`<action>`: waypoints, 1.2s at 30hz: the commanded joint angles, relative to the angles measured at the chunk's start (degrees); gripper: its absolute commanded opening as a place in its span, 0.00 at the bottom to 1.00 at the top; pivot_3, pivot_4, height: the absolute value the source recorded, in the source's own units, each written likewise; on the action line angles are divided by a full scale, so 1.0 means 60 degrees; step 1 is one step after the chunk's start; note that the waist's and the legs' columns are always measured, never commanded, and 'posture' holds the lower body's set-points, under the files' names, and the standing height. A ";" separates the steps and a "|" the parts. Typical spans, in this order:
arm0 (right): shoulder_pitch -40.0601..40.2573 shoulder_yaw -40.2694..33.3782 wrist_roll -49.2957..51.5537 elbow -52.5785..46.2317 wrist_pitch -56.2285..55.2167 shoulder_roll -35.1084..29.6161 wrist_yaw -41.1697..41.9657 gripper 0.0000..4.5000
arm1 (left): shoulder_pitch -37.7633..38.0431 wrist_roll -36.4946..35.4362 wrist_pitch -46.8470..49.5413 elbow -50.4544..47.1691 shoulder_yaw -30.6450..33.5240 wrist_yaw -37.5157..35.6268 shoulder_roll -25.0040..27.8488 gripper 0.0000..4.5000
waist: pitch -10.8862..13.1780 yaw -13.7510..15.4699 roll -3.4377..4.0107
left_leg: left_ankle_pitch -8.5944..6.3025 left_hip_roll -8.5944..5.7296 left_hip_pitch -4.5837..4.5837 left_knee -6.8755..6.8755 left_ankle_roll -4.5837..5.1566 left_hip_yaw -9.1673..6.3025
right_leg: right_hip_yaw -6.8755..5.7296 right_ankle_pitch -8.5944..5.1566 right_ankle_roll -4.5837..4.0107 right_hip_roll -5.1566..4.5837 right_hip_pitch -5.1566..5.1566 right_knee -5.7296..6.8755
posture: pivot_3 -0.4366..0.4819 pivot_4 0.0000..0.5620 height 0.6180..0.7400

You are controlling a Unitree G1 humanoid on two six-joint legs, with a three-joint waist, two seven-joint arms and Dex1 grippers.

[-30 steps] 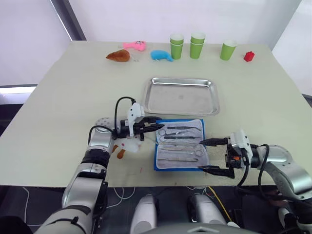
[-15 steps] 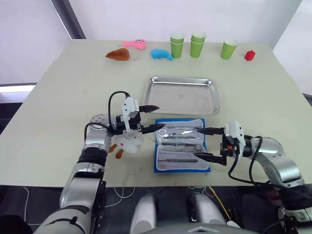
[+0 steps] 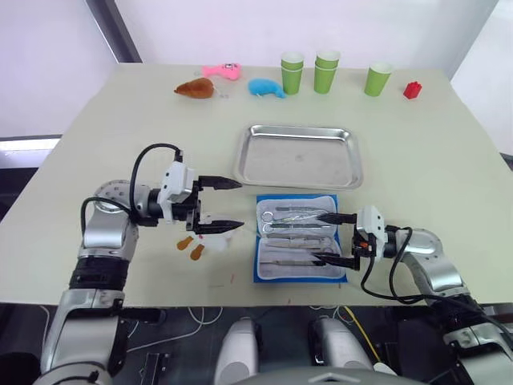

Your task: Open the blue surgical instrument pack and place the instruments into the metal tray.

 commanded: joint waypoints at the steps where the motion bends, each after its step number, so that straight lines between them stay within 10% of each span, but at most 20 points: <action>1: -0.0114 0.0086 -0.0411 0.0490 -0.0524 -0.0033 0.0028 1.00 | 0.0284 -0.0265 0.0057 -0.0846 -0.0022 -0.0623 0.0499 0.99 | 0.0006 -0.0029 0.0008 | 0.0000 0.0001 0.0005 -0.0002 0.0000 0.0003 | 0.0003 0.0000 0.0000 0.0001 0.0000 0.0000 | 0.48 0.27 1.00; 33: -0.0145 0.0636 -0.1188 0.1360 0.0119 -0.0146 -0.0187 1.00 | -0.0066 0.0139 0.0885 -0.0926 -0.0412 0.0605 0.0495 0.99 | -0.0013 -0.0014 -0.0021 | 0.0001 0.0005 0.0041 0.0012 0.0000 0.0010 | 0.0011 0.0001 -0.0003 0.0005 0.0021 0.0013 | 0.48 0.27 1.00; 36: -0.0159 0.0620 -0.1149 0.1348 0.0114 -0.0149 -0.0192 1.00 | -0.0336 0.0443 0.0821 -0.0530 -0.0726 0.0621 0.0279 0.80 | -0.0013 -0.0018 -0.0021 | 0.0001 0.0005 0.0047 0.0015 0.0000 0.0017 | 0.0016 0.0002 -0.0002 0.0005 0.0025 0.0013 | 0.48 0.27 1.00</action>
